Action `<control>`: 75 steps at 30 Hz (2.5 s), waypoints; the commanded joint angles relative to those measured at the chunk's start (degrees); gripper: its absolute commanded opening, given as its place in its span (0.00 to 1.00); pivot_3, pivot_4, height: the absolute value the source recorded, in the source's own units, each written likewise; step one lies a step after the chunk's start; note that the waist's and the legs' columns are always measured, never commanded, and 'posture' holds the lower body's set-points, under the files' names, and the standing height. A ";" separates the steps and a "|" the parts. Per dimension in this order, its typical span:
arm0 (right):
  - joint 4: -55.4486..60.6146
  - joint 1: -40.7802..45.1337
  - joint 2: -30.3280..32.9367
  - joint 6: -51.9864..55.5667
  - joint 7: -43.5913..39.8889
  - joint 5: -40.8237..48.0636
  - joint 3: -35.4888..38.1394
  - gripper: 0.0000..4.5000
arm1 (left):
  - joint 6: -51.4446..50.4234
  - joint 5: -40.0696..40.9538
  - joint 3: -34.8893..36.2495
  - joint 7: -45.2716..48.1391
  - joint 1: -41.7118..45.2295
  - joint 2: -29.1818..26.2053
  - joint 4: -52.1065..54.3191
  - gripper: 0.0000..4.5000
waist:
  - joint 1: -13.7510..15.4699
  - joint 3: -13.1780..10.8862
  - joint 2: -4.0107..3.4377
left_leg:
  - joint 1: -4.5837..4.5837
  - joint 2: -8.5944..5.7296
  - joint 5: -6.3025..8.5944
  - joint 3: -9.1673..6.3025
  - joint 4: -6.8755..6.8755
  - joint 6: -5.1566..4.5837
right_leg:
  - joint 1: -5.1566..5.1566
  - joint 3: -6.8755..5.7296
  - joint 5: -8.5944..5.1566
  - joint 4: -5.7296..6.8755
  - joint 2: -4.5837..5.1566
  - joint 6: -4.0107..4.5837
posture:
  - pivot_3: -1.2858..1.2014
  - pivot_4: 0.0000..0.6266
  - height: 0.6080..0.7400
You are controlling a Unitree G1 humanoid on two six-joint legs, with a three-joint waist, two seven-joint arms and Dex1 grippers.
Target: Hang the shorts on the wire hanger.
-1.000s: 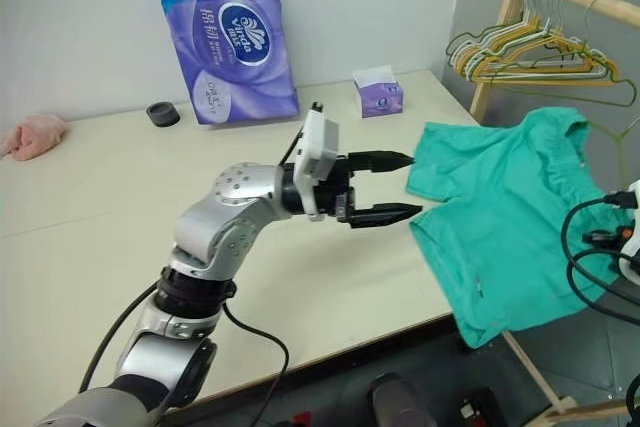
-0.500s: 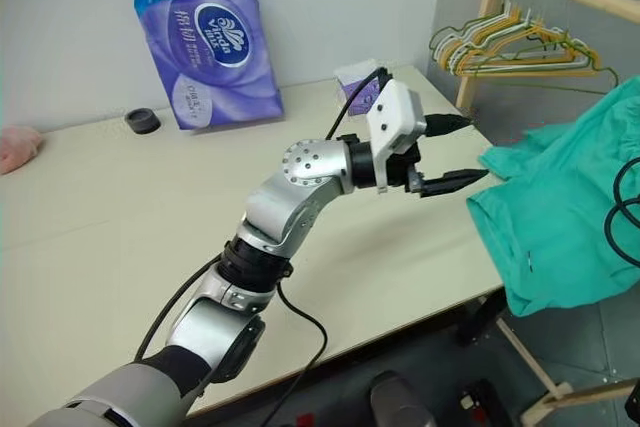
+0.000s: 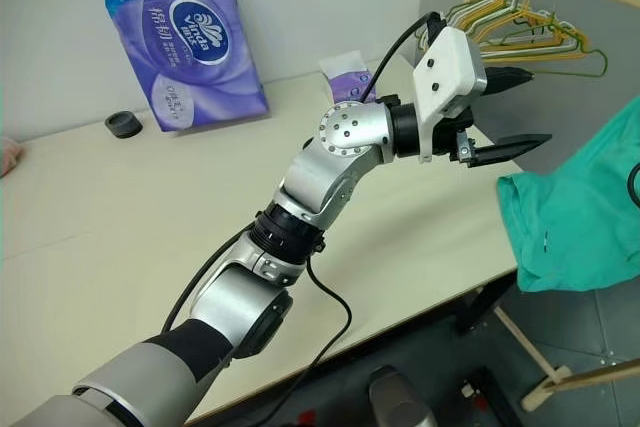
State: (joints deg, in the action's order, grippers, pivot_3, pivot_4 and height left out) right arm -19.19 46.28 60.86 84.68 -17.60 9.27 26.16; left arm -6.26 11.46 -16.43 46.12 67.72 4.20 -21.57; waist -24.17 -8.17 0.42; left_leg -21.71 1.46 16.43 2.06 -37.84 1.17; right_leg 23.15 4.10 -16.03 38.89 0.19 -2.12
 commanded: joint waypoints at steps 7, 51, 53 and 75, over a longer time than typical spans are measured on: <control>1.69 1.84 -0.48 2.72 0.13 1.36 -0.34 0.00 | -0.32 2.80 2.49 3.05 2.87 2.52 -0.89 0.83 | 0.08 -0.36 -0.08 | -0.01 0.02 0.00 0.00 -0.01 0.01 | 0.00 0.01 0.00 0.00 0.00 -0.06 | 0.34 0.25 1.00; 34.96 9.16 -11.82 -15.05 13.79 -8.24 0.13 0.99 | -10.13 1.96 3.69 5.81 3.86 -1.24 -2.19 0.84 | -0.94 -0.11 -0.54 | -0.04 0.02 0.00 -0.05 0.01 0.02 | 0.04 0.05 -0.07 0.00 0.08 -0.20 | 0.34 0.19 1.00; 35.52 7.03 -11.75 -22.94 11.81 -7.99 -2.55 0.99 | -10.81 1.26 3.84 5.41 1.79 -3.34 -1.17 0.84 | -1.18 -0.10 -0.55 | -0.05 0.03 0.00 -0.06 0.01 0.02 | 0.04 0.04 -0.07 -0.01 0.06 -0.20 | 0.35 0.18 1.00; 22.06 -19.58 -46.49 -64.94 -6.64 -0.48 -28.58 0.99 | -23.04 -13.17 32.46 -43.48 -48.30 -20.50 32.77 0.84 | 13.01 0.47 0.46 | -0.10 0.11 -0.02 -0.71 -0.35 0.04 | 0.09 -0.23 0.35 0.19 0.23 0.05 | 0.49 0.16 1.00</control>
State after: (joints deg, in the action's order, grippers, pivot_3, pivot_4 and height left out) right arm 3.11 26.24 14.76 23.32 -24.01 9.57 -1.90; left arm -30.84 -1.16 14.92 4.30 19.66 -16.00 7.94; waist -11.16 -7.70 0.88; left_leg -21.83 1.57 16.42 1.34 -38.19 1.21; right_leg 23.24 3.85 -15.67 39.07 0.43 -2.05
